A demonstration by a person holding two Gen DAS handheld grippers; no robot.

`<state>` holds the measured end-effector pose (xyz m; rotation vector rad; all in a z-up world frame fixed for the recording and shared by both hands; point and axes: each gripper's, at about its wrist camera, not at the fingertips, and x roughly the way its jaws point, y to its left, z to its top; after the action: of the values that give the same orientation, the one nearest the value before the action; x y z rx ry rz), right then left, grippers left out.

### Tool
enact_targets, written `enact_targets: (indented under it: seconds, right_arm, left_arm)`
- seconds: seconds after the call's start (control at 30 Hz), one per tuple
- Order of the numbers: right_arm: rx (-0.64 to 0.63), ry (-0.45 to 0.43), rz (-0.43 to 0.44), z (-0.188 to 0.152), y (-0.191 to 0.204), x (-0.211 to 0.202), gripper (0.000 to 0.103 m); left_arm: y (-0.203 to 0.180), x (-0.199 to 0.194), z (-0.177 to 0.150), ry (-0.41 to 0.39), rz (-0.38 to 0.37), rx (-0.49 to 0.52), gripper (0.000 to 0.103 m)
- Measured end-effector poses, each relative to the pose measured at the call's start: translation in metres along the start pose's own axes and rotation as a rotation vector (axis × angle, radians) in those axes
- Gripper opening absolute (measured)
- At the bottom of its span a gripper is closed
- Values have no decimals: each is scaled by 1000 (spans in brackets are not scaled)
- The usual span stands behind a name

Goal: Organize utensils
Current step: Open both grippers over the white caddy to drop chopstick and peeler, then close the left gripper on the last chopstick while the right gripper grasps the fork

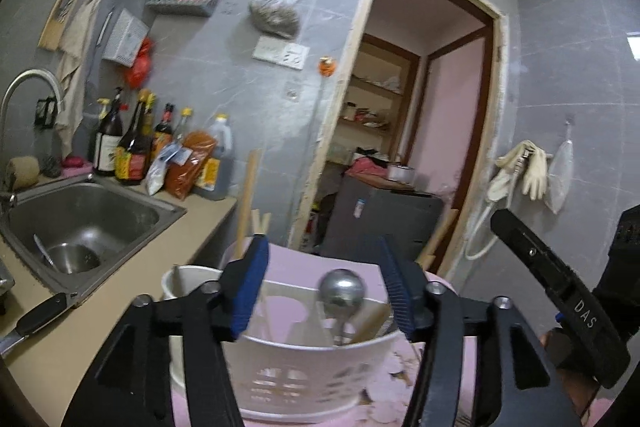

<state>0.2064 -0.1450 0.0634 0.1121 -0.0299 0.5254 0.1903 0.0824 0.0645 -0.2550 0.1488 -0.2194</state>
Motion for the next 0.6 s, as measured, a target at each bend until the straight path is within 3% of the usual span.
enact_targets:
  seconds: [0.2,0.27,0.33,0.4,0.6]
  right_arm:
    - [-33,11,-61,6,-19,-31,87]
    - [-36,18,-78,6,-27,-41,92]
    - [-35,24,-98,6,-34,-50,103]
    - [-33,32,-116,5,-42,-59,103]
    - [-41,131,-176,-4,-63,-70,103]
  left_arm:
    - [-28,-3,-2,29,-33,41,80]
    - [-36,-3,-5,42,-45,58,83]
    - [-43,-1,-9,60,-54,69,90]
    - [-51,1,-15,92,-68,83,94]
    - [-71,8,-38,196,-112,108,95]
